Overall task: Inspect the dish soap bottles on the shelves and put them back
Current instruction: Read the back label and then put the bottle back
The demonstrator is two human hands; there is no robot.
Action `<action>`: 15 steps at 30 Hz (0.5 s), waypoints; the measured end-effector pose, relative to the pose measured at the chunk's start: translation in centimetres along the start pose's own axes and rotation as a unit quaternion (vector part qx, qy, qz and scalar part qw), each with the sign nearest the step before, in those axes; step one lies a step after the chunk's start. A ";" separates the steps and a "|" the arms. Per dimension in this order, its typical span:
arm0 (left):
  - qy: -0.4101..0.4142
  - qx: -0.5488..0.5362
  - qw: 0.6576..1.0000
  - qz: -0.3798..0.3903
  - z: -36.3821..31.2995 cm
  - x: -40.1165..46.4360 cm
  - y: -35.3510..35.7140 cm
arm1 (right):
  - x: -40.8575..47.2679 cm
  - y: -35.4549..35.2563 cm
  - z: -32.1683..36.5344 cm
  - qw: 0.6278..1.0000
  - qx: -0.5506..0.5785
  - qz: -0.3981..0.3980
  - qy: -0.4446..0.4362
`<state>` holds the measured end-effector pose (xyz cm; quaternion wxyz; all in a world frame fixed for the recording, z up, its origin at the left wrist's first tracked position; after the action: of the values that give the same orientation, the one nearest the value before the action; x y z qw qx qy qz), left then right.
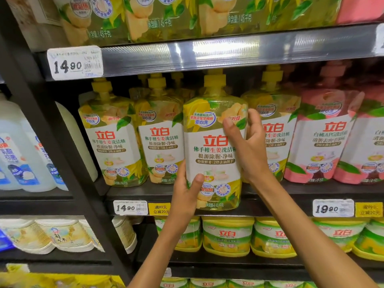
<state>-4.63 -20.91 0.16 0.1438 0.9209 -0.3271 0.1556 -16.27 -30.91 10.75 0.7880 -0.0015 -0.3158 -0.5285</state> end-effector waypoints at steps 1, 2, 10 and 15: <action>0.001 -0.001 1.000 -0.003 0.2 0.1 0.0 | 0.1 0.1 0.0 1.000 -0.007 0.000 -0.010; 0.000 -0.001 1.000 -0.006 0.4 0.3 0.0 | 0.2 0.1 0.0 1.000 -0.016 -0.001 -0.019; 0.031 0.028 0.999 -0.017 0.2 0.4 -0.2 | -0.2 0.3 -0.2 0.983 -0.163 -0.024 -0.078; 0.070 0.115 0.987 -0.088 -0.8 -0.5 -0.7 | -1.4 -0.2 1.1 0.974 -0.140 -0.059 -0.170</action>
<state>-4.65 -19.82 0.61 0.0729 0.9433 -0.2143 0.2427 -17.32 -29.52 10.84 0.6818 -0.1833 -0.3675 -0.6054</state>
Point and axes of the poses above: each hand's wrist, its own x-axis towards the middle knuckle, its own y-axis out of the palm, z = x × y, the point moved 10 cm from there along x, towards the middle knuckle, and after that the axes turned 12 degrees about -z, right-handed, at the moved point
